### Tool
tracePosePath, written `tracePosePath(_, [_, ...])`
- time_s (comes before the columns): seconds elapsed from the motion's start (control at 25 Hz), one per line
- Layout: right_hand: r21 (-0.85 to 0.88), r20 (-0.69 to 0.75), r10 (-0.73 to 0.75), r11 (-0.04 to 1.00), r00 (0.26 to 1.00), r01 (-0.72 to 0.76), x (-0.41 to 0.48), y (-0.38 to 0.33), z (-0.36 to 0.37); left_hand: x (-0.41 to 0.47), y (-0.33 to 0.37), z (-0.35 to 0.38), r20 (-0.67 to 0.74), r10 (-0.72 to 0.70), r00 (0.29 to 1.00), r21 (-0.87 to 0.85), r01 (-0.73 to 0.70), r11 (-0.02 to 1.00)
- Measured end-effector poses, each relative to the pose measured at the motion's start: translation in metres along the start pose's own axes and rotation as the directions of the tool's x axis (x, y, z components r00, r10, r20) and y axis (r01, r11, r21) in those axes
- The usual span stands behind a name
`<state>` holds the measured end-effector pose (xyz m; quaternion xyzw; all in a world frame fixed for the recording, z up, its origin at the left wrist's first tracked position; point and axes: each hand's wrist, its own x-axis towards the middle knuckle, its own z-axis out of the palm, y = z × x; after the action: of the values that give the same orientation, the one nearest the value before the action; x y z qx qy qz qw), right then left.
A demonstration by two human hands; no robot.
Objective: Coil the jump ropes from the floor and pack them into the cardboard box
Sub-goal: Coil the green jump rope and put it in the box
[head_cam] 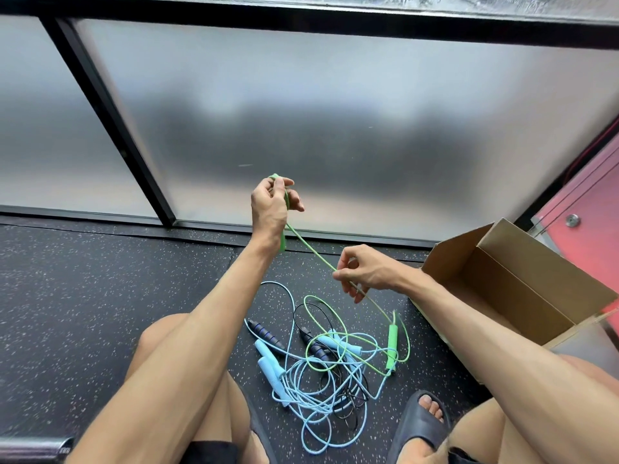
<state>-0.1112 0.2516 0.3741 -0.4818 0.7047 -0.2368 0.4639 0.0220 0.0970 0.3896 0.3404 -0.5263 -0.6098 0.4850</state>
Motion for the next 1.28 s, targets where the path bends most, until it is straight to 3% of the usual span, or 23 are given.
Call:
tracePosePath(0.08, [-0.084, -0.053, -0.103, 0.992, 0.993, 0.098, 0.0, -0.005, -0.003, 0.0, -0.004, 0.0, 0.009, 0.068, 0.998, 0.195, -0.068, 0.978])
tracePosePath(0.2, [-0.083, -0.149, -0.22, 0.974, 0.964, 0.209, -0.003, -0.013, -0.011, -0.001, -0.012, 0.0, 0.119, 0.037, 0.992, 0.407, -0.083, 0.91])
tracePosePath(0.32, [-0.01, -0.264, -0.285, 0.956, 0.921, 0.293, -0.006, -0.018, -0.02, -0.007, -0.015, 0.003, 0.27, -0.088, 0.959, 0.585, -0.091, 0.806])
tracePosePath(0.44, [0.005, -0.381, -0.309, 0.942, 0.872, 0.336, -0.006, -0.019, -0.027, -0.015, -0.01, 0.009, 0.405, -0.273, 0.873, 0.645, -0.061, 0.761])
tracePosePath(0.6, [-0.042, -0.492, -0.331, 0.933, 0.805, 0.358, -0.003, -0.014, -0.034, -0.026, -0.005, 0.015, 0.575, -0.429, 0.696, 0.519, 0.095, 0.85])
tracePosePath(0.76, [-0.053, -0.563, -0.308, 0.94, 0.767, 0.338, 0.001, -0.008, -0.037, -0.027, -0.002, 0.015, 0.662, -0.433, 0.612, 0.334, 0.277, 0.901])
tracePosePath(0.96, [0.06, -0.523, -0.227, 0.952, 0.821, 0.302, 0.005, -0.004, -0.034, -0.023, 0.005, 0.011, 0.762, -0.397, 0.511, 0.124, 0.486, 0.865])
tracePosePath(1.08, [0.182, -0.464, -0.156, 0.946, 0.872, 0.266, 0.008, -0.004, -0.028, -0.022, 0.008, 0.009, 0.77, -0.304, 0.562, -0.085, 0.561, 0.823])
tracePosePath(1.28, [0.166, -0.219, -0.003, 0.985, 0.976, 0.04, 0.006, 0.003, -0.019, -0.013, 0.013, 0.009, 0.542, -0.232, 0.808, -0.411, 0.495, 0.766])
